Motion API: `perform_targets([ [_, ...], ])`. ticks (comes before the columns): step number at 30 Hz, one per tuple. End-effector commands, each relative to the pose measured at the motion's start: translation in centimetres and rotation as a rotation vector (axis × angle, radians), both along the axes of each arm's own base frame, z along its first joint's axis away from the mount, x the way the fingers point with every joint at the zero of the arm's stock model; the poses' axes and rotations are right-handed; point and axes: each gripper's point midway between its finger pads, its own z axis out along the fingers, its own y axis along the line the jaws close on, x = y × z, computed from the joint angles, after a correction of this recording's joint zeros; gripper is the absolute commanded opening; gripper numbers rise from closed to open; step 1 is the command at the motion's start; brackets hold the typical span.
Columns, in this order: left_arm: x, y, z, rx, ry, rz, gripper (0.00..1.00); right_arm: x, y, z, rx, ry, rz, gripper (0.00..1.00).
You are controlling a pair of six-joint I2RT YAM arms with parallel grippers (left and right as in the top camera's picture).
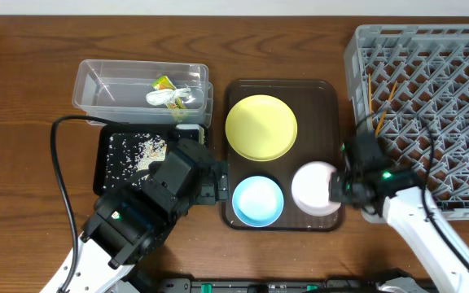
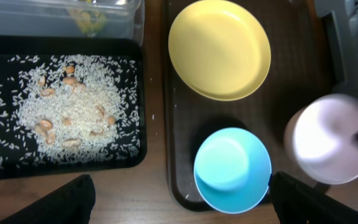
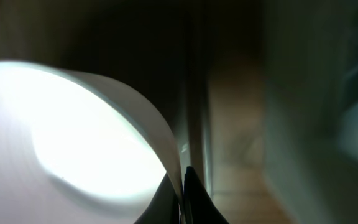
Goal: Sort waste into correct bins and load items into the dishwasher rack
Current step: 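Grasp the pink bowl rim with the right gripper and lift, then carry the pink bowl right and set it in the dish rack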
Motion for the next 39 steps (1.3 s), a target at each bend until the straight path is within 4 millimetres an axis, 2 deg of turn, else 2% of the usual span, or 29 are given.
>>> perform_targets([
  [1, 0.2, 0.3, 0.5, 0.005, -0.020, 0.009, 0.91, 4.1, -2.9, 7.5, -0.183, -0.229, -0.049, 0.01],
  [5, 0.2, 0.3, 0.5, 0.005, -0.020, 0.009, 0.91, 6.2, -7.2, 14.2, -0.426, -0.411, -0.191, 0.01],
  [7, 0.2, 0.3, 0.5, 0.005, -0.020, 0.009, 0.91, 6.6, -9.6, 17.0, -0.565, -0.493, -0.282, 0.01],
  [9, 0.2, 0.3, 0.5, 0.005, -0.020, 0.009, 0.91, 6.4, -11.5, 19.0, -0.697, -0.548, -0.365, 0.01],
  [11, 0.2, 0.3, 0.5, 0.005, -0.020, 0.009, 0.91, 6.0, -12.8, 20.0, -0.792, -0.560, -0.417, 0.01],
  [16, 0.2, 0.3, 0.5, 0.005, -0.020, 0.009, 0.91, 5.4, -15.7, 20.7, -0.943, -0.536, -0.518, 0.01],
  [20, 0.2, 0.3, 0.5, 0.005, -0.020, 0.009, 0.91, 6.1, -18.1, 19.7, -0.977, -0.482, -0.572, 0.01],
  [23, 0.2, 0.3, 0.5, 0.005, -0.020, 0.009, 0.91, 6.7, -19.4, 17.3, -0.956, -0.383, -0.542, 0.01],
  [26, 0.2, 0.3, 0.5, 0.005, -0.020, 0.009, 0.91, 6.2, -20.4, 14.7, -0.958, -0.249, -0.498, 0.01],
  [29, 0.2, 0.3, 0.5, 0.005, -0.020, 0.009, 0.91, 6.4, -20.4, 12.6, -0.940, -0.180, -0.467, 0.01],
  [33, 0.2, 0.3, 0.5, 0.005, -0.020, 0.009, 0.91, 6.9, -20.3, 11.3, -0.948, -0.139, -0.440, 0.01],
  [39, 0.2, 0.3, 0.5, 0.005, -0.020, 0.009, 0.91, 7.6, -18.3, 9.2, -0.912, -0.097, -0.351, 0.01],
])
